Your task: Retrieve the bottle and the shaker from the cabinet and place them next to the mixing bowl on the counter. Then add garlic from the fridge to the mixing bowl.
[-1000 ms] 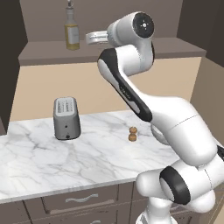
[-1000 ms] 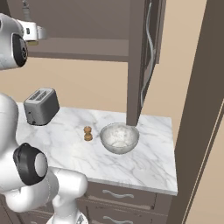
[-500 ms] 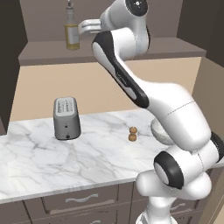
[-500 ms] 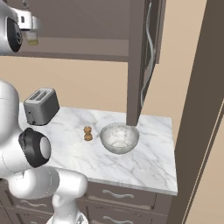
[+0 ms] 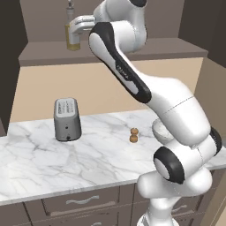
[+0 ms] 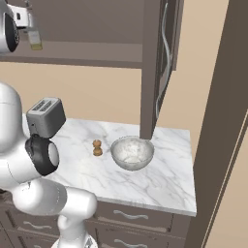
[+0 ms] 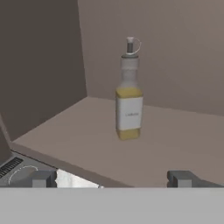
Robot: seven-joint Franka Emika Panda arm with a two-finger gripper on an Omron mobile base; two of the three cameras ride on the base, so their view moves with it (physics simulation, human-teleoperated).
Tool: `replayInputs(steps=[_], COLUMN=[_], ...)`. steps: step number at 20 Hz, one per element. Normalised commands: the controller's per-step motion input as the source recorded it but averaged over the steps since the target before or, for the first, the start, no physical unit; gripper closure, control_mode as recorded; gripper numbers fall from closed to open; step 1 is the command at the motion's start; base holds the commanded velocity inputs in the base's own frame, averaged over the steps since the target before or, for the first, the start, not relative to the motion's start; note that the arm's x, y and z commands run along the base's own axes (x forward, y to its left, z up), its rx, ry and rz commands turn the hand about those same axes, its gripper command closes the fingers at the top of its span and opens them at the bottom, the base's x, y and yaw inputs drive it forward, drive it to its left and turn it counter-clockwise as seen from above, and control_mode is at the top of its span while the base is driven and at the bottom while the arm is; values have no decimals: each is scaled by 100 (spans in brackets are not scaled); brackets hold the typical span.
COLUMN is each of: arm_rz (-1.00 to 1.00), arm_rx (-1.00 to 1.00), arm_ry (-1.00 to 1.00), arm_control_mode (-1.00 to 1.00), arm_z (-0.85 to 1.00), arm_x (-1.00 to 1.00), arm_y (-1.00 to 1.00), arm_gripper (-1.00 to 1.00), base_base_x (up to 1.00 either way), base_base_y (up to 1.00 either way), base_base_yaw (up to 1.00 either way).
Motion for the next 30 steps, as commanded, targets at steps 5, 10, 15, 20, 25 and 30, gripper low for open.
replayInputs(steps=[5,10,15,20,25,30], arm_rz=[15,0,0,0,0,2], arm_rx=[4,1,0,0,0,0], arm_ry=[-33,-13,11,22,17,1], arm_control_mode=[-100,-100,-100,-100,-100,-100], arm_z=[-44,-4,8,11,0,-1], arm_x=[0,4,31,39,44,31], arm_y=[4,-2,0,0,0,12], arm_gripper=[-100,-100,-100,-100,-100,-100], base_base_x=[0,0,0,0,0,0], base_base_y=[0,0,0,0,0,0], base_base_yaw=[0,0,0,0,0,0])
